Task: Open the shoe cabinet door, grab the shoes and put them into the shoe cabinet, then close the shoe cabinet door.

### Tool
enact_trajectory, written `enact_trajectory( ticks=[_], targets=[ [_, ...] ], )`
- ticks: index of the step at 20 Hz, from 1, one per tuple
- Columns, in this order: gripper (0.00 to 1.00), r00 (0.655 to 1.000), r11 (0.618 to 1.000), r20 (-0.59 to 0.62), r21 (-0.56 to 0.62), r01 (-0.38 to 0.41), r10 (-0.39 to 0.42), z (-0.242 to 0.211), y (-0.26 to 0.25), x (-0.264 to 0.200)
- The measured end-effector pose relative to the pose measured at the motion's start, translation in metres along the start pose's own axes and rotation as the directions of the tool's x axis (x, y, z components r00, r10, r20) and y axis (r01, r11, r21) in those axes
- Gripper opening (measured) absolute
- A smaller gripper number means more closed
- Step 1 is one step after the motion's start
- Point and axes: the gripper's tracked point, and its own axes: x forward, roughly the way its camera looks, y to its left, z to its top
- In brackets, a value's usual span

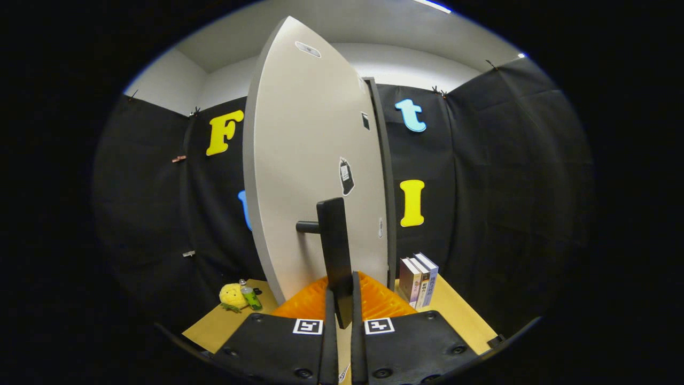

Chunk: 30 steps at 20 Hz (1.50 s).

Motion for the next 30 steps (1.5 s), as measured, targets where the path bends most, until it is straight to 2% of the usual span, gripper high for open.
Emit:
enact_trajectory(
  ticks=[6,11,16,20,26,29,30],
  targets=[
    [0.13,0.999,0.998,0.0,0.014,0.053,-0.053,0.006,-0.048,-0.007],
    [0.12,1.0,1.0,-0.01,-0.005,0.028,-0.028,0.012,-0.073,-0.015],
    [0.11,0.999,0.998,0.01,0.029,0.053,-0.054,0.027,-0.106,-0.024],
    [0.08,0.999,0.995,0.009,0.087,-0.04,0.039,0.033,-0.096,-0.036],
    [0.07,0.995,0.995,0.096,0.093,-0.033,0.024,0.061,-0.095,-0.062],
    [0.13,0.992,0.997,0.121,0.063,-0.037,0.029,0.066,-0.077,-0.078],
    [0.28,0.992,0.997,0.125,0.058,-0.042,0.035,0.067,-0.069,-0.085]
  ],
)
